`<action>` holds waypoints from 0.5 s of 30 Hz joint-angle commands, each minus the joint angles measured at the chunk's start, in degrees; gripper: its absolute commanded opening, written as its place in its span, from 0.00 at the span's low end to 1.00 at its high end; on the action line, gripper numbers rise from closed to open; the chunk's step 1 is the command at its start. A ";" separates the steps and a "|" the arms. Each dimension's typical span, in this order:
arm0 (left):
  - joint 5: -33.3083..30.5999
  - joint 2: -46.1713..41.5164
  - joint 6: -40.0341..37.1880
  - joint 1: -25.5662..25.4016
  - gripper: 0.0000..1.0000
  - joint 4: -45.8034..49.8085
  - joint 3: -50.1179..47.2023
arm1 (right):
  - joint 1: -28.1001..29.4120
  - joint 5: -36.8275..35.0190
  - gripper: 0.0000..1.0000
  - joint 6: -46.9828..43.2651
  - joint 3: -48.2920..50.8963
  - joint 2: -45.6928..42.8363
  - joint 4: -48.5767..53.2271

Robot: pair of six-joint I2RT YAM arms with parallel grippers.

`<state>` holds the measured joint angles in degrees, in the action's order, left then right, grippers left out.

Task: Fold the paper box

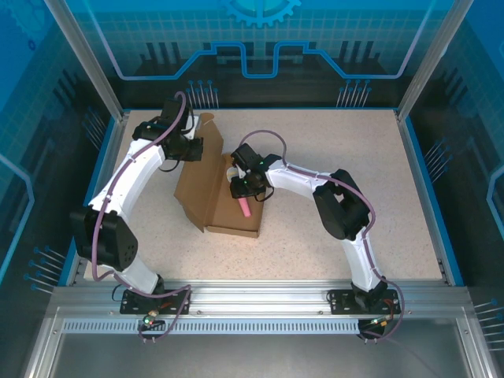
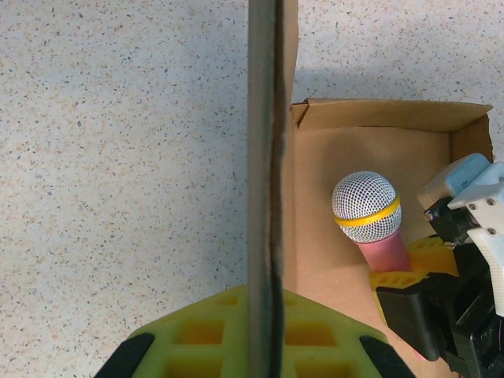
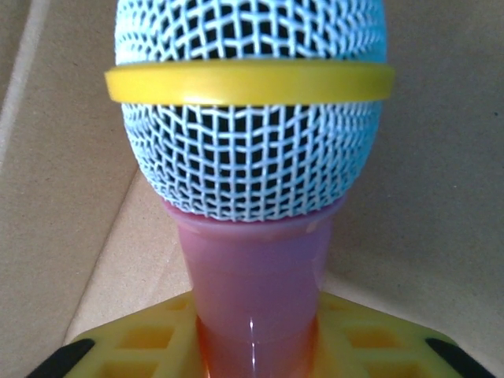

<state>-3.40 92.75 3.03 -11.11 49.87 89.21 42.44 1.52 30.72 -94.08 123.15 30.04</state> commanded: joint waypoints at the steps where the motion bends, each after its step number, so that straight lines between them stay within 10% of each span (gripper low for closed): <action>1: 0.63 -0.99 0.22 -0.38 0.02 -0.51 0.61 | 0.39 -0.22 0.39 -0.38 -1.45 0.92 0.92; 15: 2.62 0.24 -2.98 -1.07 0.02 -3.11 1.37 | -1.63 -0.15 0.52 -5.90 4.62 -14.10 0.89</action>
<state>-2.61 92.75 2.52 -11.42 49.45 89.21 41.93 1.56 27.27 -90.85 116.90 30.61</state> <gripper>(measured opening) 0.088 0.509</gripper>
